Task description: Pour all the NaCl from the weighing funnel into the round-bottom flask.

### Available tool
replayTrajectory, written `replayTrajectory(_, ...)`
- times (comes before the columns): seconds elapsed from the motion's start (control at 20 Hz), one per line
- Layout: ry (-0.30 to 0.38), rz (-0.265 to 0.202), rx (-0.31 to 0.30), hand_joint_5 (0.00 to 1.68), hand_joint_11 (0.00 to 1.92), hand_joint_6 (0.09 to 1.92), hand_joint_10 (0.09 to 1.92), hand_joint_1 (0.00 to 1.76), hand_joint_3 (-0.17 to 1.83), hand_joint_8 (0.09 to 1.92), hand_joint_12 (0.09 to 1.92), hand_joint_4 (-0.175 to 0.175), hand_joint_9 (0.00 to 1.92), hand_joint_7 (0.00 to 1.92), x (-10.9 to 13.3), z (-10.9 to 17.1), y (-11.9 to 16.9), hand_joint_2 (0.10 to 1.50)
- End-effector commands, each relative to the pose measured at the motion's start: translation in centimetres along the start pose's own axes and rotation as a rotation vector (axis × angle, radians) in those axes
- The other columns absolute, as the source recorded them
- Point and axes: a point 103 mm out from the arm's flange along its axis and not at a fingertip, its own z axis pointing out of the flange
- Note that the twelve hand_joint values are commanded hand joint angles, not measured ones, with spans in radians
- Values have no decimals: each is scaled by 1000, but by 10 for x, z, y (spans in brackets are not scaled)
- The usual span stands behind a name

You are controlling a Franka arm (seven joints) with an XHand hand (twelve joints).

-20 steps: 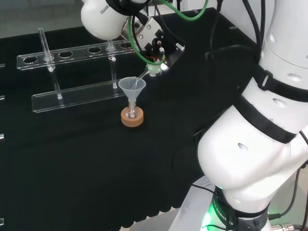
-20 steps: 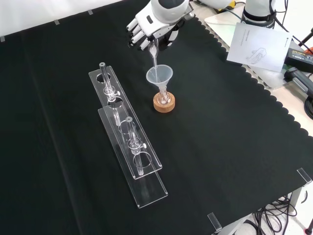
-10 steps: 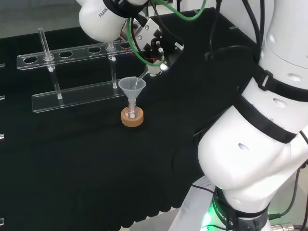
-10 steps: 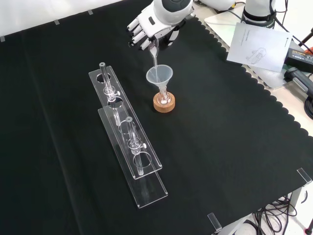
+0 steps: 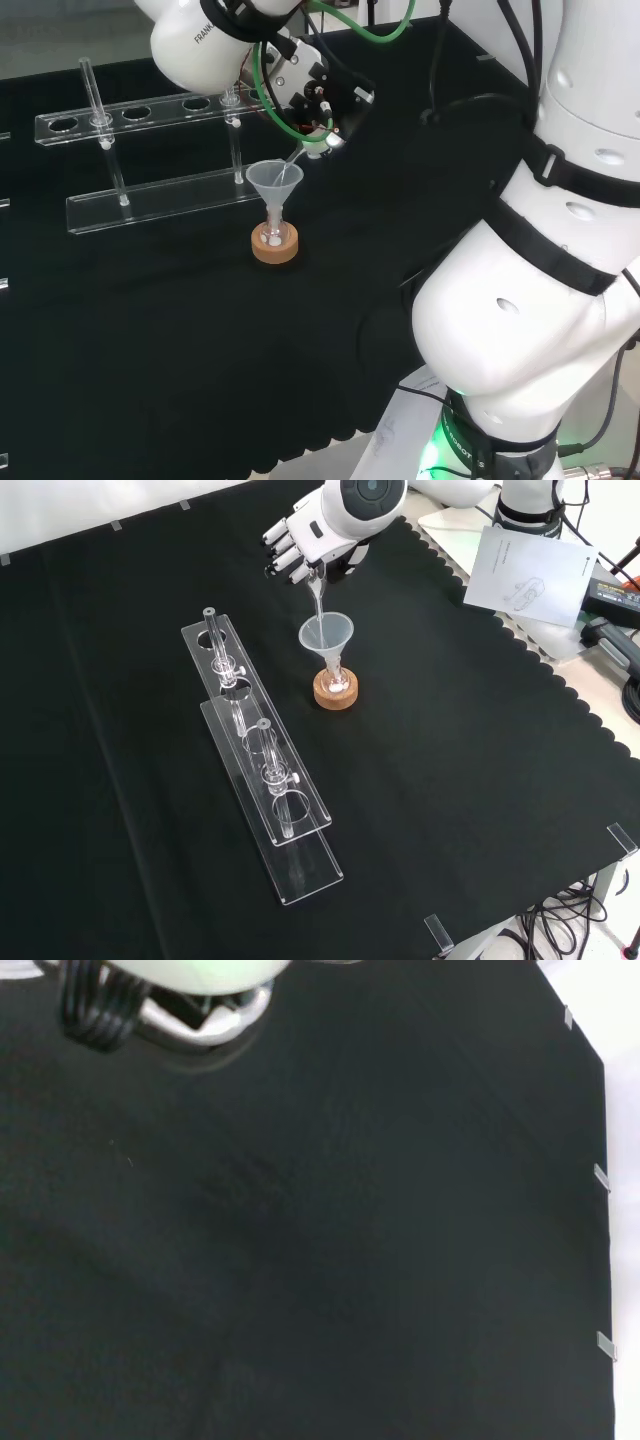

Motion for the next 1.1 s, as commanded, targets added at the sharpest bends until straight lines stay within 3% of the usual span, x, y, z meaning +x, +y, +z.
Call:
replayTrajectory(0.05,-17,-1,-1,1133,649,943,416,1084,710,664,1163,175,851,521,0,-1,-1,692)
replayTrajectory(0.3,-41,-7,-3,1133,648,943,416,1083,710,664,1163,175,849,520,0,-2,0,692)
replayTrajectory(0.6,-65,19,25,1132,648,944,417,1083,710,663,1164,175,847,518,6,-8,1,692)
replayTrajectory(0.8,-44,12,11,1132,647,944,417,1083,709,663,1164,175,846,517,2,-4,1,692)
replayTrajectory(1.1,-83,2,-5,1132,647,944,417,1083,709,663,1164,175,845,515,9,-13,1,693)
